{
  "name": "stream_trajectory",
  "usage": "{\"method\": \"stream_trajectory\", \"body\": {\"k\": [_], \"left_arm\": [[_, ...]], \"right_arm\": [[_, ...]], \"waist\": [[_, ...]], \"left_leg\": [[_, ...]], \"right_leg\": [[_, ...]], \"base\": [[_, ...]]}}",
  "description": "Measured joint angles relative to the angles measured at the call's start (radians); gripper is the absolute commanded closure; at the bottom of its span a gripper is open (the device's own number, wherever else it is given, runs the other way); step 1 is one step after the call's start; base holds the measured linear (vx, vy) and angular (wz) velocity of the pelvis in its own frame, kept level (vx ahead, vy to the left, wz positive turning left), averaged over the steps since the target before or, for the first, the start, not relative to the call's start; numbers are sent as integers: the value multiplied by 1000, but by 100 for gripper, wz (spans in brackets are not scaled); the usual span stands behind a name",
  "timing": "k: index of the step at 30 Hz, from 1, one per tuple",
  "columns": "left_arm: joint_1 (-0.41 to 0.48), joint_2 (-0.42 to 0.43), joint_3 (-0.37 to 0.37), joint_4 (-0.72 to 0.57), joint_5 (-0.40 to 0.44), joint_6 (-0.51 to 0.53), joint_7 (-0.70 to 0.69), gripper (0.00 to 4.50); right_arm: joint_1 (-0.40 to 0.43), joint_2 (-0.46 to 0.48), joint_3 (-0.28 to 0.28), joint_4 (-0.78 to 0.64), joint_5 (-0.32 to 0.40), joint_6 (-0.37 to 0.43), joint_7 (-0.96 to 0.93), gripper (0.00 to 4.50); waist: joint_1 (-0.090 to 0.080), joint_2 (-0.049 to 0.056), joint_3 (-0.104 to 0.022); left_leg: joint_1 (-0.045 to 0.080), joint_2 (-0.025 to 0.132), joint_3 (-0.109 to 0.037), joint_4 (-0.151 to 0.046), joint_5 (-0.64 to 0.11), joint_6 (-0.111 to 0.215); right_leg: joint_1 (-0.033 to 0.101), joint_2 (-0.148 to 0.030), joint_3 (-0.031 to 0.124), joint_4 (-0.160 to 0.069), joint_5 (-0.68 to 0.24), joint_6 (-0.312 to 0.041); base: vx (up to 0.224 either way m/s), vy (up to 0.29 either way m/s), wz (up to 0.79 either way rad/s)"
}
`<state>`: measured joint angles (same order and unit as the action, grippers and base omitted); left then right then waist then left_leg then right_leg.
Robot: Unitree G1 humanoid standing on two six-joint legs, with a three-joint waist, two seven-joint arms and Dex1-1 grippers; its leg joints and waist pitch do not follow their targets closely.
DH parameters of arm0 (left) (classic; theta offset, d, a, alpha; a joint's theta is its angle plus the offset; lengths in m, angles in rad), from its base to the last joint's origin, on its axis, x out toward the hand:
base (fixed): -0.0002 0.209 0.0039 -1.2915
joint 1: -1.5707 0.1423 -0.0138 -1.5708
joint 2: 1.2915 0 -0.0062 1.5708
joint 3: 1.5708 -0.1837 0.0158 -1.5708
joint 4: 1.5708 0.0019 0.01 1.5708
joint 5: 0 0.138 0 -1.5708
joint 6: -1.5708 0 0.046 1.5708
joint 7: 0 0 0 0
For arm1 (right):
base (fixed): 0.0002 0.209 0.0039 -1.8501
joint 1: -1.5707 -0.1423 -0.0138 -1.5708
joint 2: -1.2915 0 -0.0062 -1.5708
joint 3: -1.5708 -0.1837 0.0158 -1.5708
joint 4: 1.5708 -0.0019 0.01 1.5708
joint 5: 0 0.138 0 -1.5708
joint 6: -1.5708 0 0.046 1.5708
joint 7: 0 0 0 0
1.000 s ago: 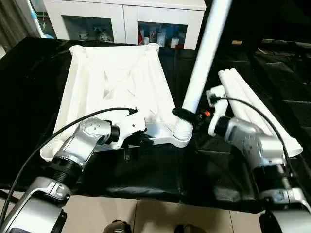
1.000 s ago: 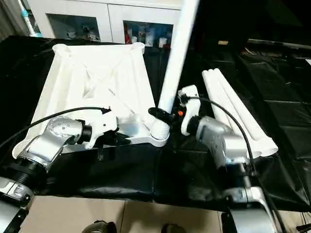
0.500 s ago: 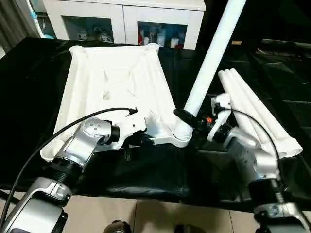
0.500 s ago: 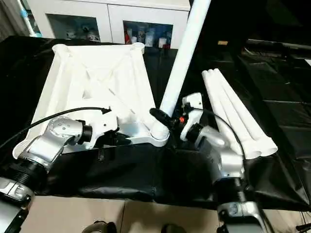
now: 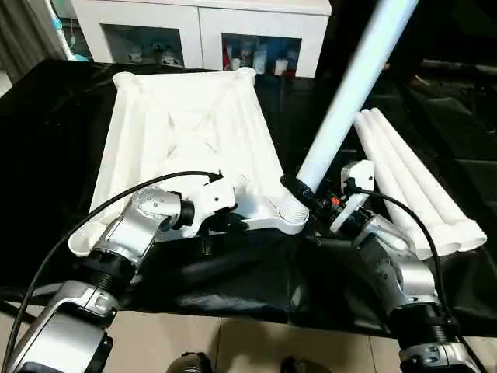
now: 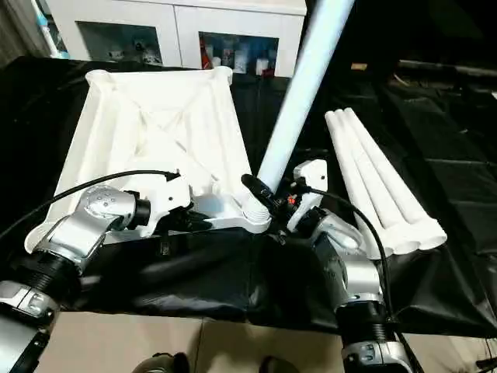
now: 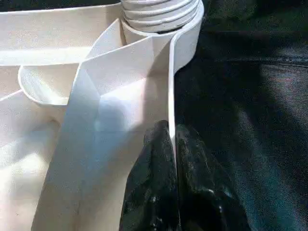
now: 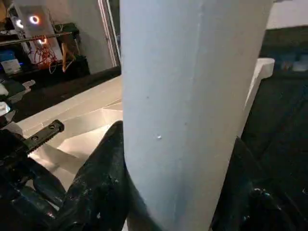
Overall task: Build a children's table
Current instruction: Insert table leg to table base
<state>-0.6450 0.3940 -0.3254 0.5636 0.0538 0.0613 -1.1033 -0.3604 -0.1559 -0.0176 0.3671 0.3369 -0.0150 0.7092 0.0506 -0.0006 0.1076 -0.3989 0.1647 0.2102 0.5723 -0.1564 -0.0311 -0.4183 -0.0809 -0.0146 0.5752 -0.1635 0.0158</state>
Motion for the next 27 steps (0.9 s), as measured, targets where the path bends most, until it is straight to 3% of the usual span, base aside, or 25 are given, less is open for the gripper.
{"method": "stream_trajectory", "body": {"k": [11,25,27], "left_arm": [[-6,0,2,14,0,-8,0,450],[-16,12,6,30,5,-17,3,450],[-16,17,7,28,5,-18,0,450]], "right_arm": [[-8,-39,66,-2,-93,-63,3,266],[-115,-83,84,38,-92,81,68,266],[-121,-84,86,40,-92,88,74,266]], "waist": [[-3,2,1],[-17,-1,4],[-18,-6,6]], "left_leg": [[1,-1,0,-9,0,0],[1,-3,0,-16,0,0],[1,-3,0,-16,0,0]], "right_leg": [[-1,0,-1,-8,-1,1],[-2,0,0,-18,-1,1],[-3,0,0,-18,-1,1]], "base": [[0,0,0],[0,0,0],[0,0,0]]}}
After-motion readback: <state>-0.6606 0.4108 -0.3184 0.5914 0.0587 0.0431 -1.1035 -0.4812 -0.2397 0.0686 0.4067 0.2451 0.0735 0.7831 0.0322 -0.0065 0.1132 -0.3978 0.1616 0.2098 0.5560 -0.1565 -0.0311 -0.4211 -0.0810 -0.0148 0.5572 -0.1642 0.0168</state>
